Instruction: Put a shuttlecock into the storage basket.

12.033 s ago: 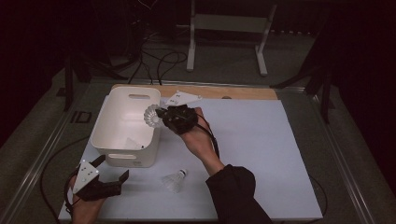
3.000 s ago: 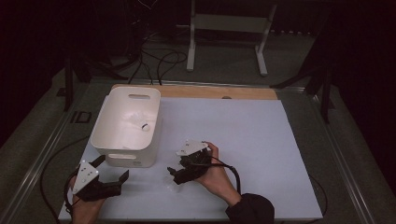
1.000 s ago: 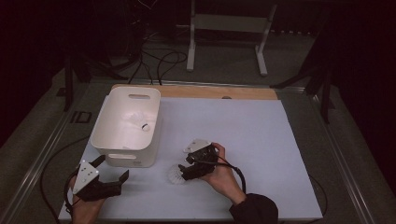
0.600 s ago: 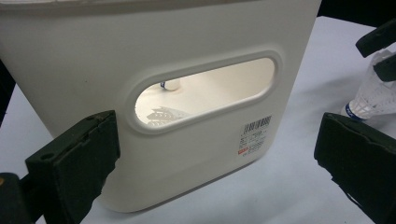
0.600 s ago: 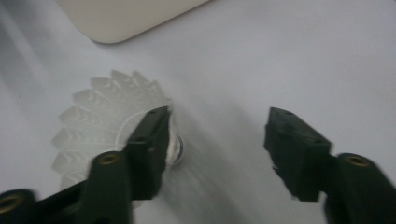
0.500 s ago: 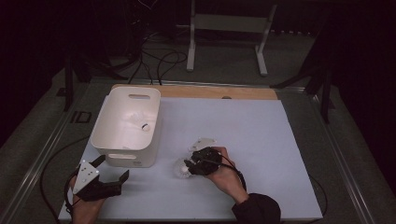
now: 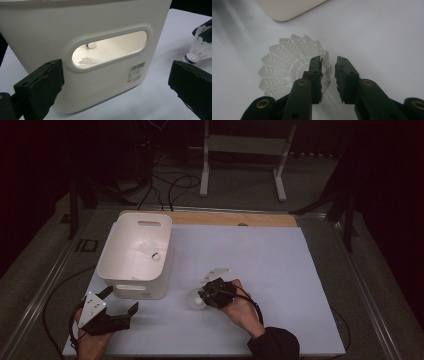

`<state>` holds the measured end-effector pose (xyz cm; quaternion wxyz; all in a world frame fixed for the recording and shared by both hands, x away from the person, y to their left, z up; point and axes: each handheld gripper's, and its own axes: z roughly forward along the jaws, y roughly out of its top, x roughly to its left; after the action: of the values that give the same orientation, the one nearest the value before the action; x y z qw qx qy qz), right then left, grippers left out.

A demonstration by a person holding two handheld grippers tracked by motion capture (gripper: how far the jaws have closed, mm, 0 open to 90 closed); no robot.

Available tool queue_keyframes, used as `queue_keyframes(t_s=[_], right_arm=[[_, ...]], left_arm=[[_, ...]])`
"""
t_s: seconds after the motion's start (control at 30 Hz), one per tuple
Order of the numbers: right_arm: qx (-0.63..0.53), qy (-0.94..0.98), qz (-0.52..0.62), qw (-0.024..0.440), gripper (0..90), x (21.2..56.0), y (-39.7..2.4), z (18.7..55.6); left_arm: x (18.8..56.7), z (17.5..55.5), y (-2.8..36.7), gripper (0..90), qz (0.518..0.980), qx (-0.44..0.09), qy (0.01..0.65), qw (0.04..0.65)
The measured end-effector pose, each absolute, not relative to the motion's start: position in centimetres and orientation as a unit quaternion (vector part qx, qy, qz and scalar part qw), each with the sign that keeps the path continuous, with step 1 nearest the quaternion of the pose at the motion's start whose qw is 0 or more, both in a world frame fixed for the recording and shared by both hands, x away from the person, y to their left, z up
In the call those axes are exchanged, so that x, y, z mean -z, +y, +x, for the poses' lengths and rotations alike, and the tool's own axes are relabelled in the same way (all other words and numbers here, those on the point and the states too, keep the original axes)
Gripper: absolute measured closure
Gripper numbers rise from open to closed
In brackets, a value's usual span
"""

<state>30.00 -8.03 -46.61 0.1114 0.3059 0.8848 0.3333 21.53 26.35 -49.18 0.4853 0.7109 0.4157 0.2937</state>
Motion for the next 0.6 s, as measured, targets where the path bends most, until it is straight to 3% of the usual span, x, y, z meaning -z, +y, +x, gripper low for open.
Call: queue_keyframes(t_s=[0.6], right_arm=[[-0.33, 0.887, 0.305, 0.105, 89.0, 46.54, -7.97, 29.97]], left_arm=[[49.16, 21.51, 26.36, 1.1, 0.71, -0.294, 0.416, 0.486]])
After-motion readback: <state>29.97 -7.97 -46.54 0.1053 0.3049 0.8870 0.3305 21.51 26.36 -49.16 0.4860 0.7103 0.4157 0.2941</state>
